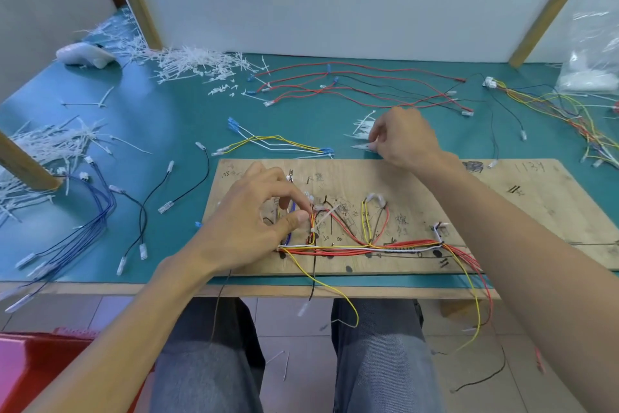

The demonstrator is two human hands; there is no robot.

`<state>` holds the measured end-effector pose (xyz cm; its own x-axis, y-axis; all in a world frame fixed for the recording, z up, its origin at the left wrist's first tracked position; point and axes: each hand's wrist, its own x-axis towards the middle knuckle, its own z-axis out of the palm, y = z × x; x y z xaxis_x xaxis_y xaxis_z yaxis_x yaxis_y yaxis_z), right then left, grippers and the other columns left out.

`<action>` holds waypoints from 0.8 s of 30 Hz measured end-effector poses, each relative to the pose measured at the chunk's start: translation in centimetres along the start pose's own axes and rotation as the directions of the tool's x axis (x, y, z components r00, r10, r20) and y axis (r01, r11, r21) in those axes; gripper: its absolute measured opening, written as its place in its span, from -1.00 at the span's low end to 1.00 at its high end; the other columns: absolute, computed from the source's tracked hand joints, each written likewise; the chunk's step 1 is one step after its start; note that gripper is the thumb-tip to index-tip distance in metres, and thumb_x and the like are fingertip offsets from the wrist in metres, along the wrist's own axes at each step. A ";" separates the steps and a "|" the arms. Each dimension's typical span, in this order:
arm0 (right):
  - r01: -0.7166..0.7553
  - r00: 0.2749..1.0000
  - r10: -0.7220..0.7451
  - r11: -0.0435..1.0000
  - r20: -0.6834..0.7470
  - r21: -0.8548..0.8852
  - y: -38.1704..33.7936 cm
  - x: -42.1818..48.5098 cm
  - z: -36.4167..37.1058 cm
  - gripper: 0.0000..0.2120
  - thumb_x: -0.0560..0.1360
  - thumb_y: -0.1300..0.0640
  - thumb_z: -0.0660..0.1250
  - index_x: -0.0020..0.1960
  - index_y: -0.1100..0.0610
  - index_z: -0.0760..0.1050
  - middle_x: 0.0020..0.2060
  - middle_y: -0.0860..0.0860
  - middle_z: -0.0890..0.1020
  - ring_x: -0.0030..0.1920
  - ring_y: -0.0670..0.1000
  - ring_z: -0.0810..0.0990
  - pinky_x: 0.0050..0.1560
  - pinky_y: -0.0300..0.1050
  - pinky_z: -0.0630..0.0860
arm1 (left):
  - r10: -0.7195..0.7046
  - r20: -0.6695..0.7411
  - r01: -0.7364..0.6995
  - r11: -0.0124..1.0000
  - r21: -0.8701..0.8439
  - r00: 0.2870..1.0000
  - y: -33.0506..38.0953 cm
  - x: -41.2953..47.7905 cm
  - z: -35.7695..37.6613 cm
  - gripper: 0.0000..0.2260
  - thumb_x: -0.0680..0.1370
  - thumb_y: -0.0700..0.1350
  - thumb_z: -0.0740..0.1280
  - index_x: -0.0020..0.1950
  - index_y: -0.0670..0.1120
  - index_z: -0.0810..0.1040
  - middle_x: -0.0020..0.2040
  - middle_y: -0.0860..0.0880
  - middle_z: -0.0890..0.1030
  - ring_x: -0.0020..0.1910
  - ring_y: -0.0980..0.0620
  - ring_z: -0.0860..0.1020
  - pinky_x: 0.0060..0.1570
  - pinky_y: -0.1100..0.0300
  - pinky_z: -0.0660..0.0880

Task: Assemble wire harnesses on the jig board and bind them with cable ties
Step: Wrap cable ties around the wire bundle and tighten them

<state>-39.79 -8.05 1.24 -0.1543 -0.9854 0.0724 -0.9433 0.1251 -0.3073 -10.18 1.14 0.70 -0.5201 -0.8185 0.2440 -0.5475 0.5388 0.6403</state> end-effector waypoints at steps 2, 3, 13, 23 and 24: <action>0.011 1.000 -0.011 1.000 0.028 0.005 0.8 0.1 0.0 -0.94 0.49 0.11 0.57 -0.08 -0.01 0.70 -0.16 -0.01 0.70 0.01 0.12 0.66 -0.06 -0.09 0.50 | -0.001 -0.009 0.001 1.000 -0.006 1.000 0.1 0.0 0.2 -0.96 0.55 0.02 0.50 -0.04 0.18 0.69 -0.16 0.17 0.52 0.04 0.10 0.44 0.00 0.29 0.32; 0.022 0.999 -0.022 1.000 0.037 0.006 0.9 0.2 -0.1 -0.92 0.49 0.10 0.57 -0.10 -0.01 0.68 -0.19 -0.03 0.68 0.00 0.11 0.65 -0.08 -0.11 0.47 | -0.004 -0.011 0.004 1.000 -0.009 1.000 0.2 0.0 0.3 -0.97 0.55 0.04 0.49 -0.03 0.18 0.69 -0.16 0.18 0.52 0.03 0.11 0.44 -0.01 0.32 0.31; 0.135 0.987 -0.128 0.988 0.092 -0.072 1.3 0.7 -0.5 -0.85 0.53 0.18 0.49 -0.14 -0.02 0.59 -0.12 -0.03 0.68 0.00 0.12 0.60 -0.08 -0.04 0.51 | 0.007 -0.059 -0.010 0.999 -0.041 0.998 0.1 -0.1 0.5 -0.90 0.59 0.12 0.41 0.03 0.16 0.70 -0.16 0.13 0.55 -0.01 0.11 0.44 -0.06 0.29 0.31; 0.169 0.985 -0.164 0.981 0.060 -0.094 1.5 0.3 -0.9 -0.88 0.57 0.16 0.43 -0.09 -0.03 0.56 -0.06 -0.08 0.62 0.06 0.09 0.55 -0.11 -0.04 0.39 | 0.008 -0.184 -0.025 0.996 -0.088 0.983 0.5 0.2 0.9 -0.84 0.65 0.12 0.36 0.05 0.09 0.69 -0.14 0.13 0.59 -0.07 0.08 0.49 -0.08 0.30 0.34; 0.187 0.982 -0.186 0.980 0.018 -0.071 1.5 0.0 -1.1 -0.89 0.58 0.16 0.41 -0.07 -0.03 0.55 -0.05 -0.08 0.63 0.06 0.09 0.55 -0.10 -0.04 0.38 | 0.007 -0.204 -0.027 0.995 -0.093 0.979 0.6 0.3 0.9 -0.82 0.66 0.11 0.34 0.04 0.08 0.69 -0.13 0.14 0.60 -0.08 0.08 0.49 -0.09 0.32 0.33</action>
<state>-41.53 -7.77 1.81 0.0295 -0.9934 0.1108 -0.9740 -0.0535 -0.2204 -11.25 1.39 0.52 -0.3799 -0.8379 0.3919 -0.4700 0.5398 0.6984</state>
